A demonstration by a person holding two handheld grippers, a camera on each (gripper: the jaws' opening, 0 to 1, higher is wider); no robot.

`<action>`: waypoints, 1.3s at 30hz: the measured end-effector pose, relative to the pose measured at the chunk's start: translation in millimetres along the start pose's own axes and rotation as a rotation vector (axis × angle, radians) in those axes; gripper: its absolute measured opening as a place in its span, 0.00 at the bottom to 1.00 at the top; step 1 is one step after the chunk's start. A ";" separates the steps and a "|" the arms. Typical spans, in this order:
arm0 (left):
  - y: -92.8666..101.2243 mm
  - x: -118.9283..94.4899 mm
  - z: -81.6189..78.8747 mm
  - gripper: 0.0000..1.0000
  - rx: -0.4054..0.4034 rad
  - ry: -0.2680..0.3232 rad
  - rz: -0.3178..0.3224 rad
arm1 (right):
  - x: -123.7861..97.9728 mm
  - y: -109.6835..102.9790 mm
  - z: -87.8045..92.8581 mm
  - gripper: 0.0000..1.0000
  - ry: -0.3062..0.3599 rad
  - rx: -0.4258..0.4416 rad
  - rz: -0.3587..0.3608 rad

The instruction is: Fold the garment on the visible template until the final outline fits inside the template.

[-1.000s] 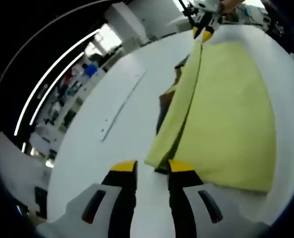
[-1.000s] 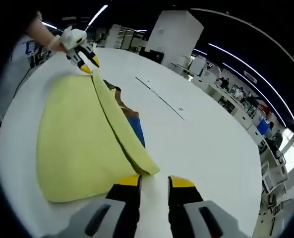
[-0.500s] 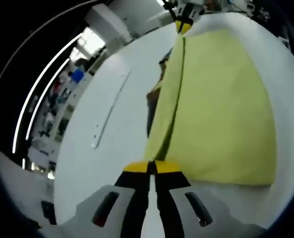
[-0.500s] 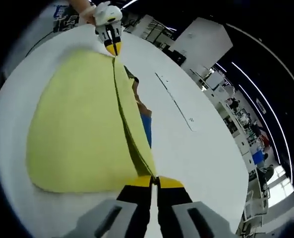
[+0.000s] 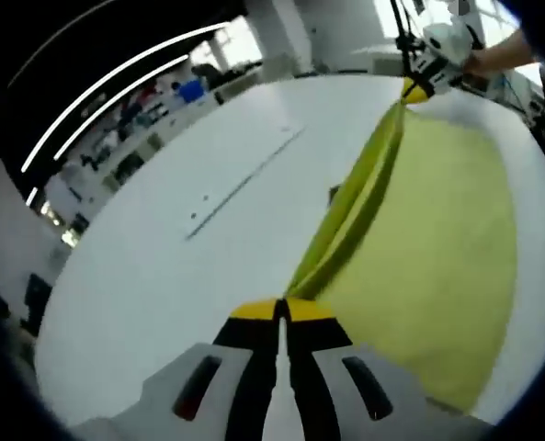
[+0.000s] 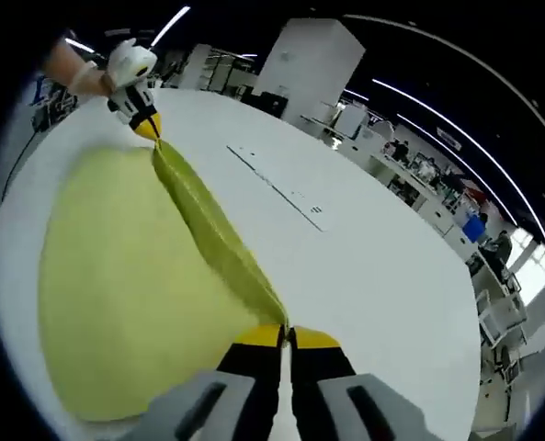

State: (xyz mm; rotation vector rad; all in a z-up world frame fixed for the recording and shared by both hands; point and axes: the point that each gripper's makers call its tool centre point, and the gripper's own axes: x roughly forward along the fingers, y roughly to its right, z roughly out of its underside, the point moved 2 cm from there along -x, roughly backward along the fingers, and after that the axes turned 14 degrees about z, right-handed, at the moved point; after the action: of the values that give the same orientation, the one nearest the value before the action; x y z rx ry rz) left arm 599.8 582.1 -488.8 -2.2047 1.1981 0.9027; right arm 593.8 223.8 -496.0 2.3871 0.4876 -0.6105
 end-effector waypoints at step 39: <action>50.5 -63.6 -23.4 0.73 -0.180 0.330 0.073 | -80.3 -28.8 -33.0 0.91 0.111 0.505 -0.226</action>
State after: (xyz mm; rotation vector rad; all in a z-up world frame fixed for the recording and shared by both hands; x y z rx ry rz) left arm 538.5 575.6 -431.0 -2.5427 1.3999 0.7162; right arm 523.9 251.1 -443.8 2.8779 0.7288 -0.7762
